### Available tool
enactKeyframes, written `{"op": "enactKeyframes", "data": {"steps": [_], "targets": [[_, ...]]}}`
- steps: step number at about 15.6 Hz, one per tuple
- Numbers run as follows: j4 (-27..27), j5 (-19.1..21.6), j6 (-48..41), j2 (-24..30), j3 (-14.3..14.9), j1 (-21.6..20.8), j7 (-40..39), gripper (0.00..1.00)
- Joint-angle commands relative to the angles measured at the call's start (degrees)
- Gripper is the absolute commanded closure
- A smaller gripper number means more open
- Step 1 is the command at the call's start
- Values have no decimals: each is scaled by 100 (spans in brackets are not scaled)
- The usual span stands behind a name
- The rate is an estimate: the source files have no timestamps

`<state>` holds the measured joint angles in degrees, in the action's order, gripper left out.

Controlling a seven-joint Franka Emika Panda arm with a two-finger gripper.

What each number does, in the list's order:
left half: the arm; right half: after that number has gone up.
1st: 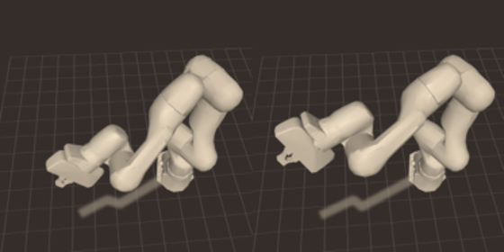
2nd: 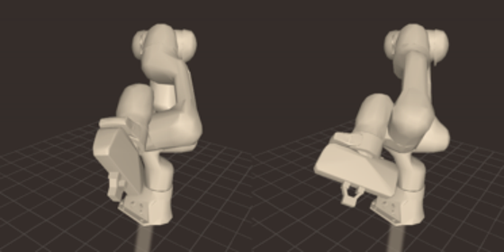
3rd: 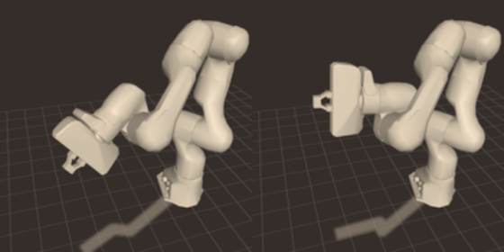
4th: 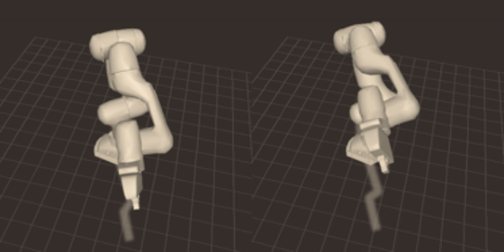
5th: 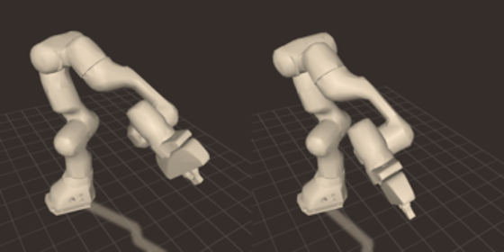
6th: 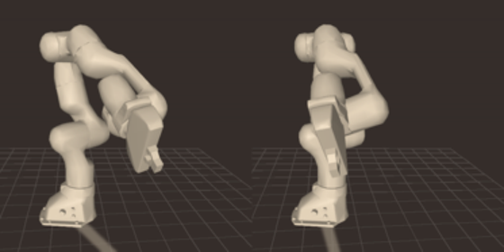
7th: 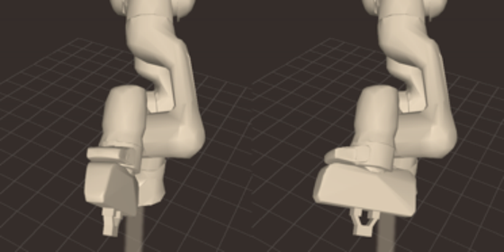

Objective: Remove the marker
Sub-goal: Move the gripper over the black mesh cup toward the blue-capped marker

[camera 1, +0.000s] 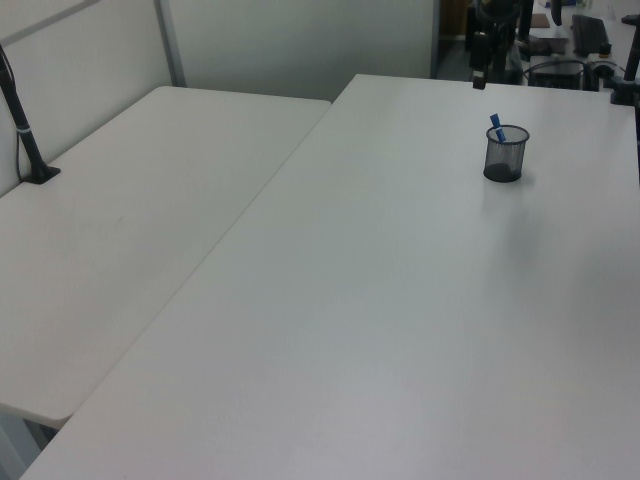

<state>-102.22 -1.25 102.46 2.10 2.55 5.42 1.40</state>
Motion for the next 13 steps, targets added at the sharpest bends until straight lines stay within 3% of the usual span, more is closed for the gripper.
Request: {"op": "enactKeyframes", "data": {"steps": [1, 5, 9, 13], "targets": [[-334, 2, 440, -165, 560, 47, -122, 0], [-316, -7, 844, -569, 966, 117, -421, 0], [-290, 10, 1240, -930, 993, 468, -754, 0], [-272, 28, 1486, -1176, 993, 583, -940, 12]]}}
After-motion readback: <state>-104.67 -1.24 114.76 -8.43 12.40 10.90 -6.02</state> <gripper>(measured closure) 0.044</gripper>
